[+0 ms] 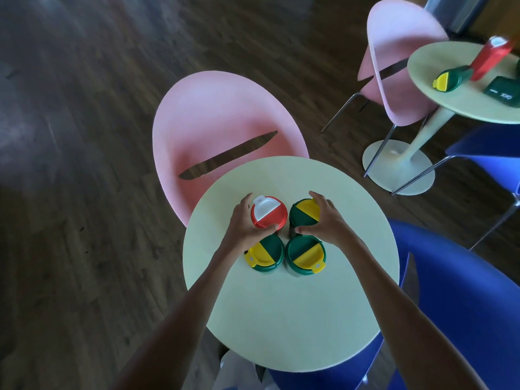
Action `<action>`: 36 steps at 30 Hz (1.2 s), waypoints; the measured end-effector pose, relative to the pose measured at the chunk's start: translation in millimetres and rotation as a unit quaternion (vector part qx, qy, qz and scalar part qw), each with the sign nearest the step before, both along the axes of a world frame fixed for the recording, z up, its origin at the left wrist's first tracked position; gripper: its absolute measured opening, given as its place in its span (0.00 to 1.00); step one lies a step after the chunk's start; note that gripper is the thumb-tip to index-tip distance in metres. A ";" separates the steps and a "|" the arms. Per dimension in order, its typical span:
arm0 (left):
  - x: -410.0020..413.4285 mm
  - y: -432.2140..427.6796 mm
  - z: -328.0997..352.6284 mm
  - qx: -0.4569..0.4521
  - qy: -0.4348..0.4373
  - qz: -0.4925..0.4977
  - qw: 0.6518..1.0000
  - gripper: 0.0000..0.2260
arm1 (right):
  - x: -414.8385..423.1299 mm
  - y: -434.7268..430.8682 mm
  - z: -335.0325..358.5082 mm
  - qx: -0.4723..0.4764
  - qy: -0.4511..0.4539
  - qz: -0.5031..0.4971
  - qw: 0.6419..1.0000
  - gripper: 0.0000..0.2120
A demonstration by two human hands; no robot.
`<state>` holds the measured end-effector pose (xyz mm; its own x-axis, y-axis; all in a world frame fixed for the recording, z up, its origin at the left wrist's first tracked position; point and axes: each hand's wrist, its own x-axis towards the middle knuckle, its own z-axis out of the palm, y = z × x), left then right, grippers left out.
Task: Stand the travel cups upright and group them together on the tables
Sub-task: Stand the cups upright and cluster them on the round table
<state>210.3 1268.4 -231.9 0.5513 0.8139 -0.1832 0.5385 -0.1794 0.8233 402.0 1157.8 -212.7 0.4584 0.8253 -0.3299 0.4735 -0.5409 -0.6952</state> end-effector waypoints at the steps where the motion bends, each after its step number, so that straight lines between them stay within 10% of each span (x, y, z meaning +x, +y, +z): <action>1: 2.0 0.5 0.1 0.011 0.000 -0.009 1.000 0.44 | 0.3 1.1 -0.3 0.001 -0.012 0.001 1.000 0.47; 20: 6.9 -0.9 -3.7 0.049 -0.001 -0.026 0.998 0.39 | 4.4 2.3 0.0 -0.021 -0.023 0.050 0.998 0.47; 28: -45.5 -35.1 -14.7 -0.032 -0.095 0.074 0.992 0.30 | -7.0 -51.5 -17.5 0.137 0.148 -0.172 0.964 0.20; 36: -71.7 -65.1 -38.9 -0.050 -0.063 -0.031 0.996 0.41 | -56.5 -95.2 -45.1 0.083 0.140 -0.087 0.983 0.44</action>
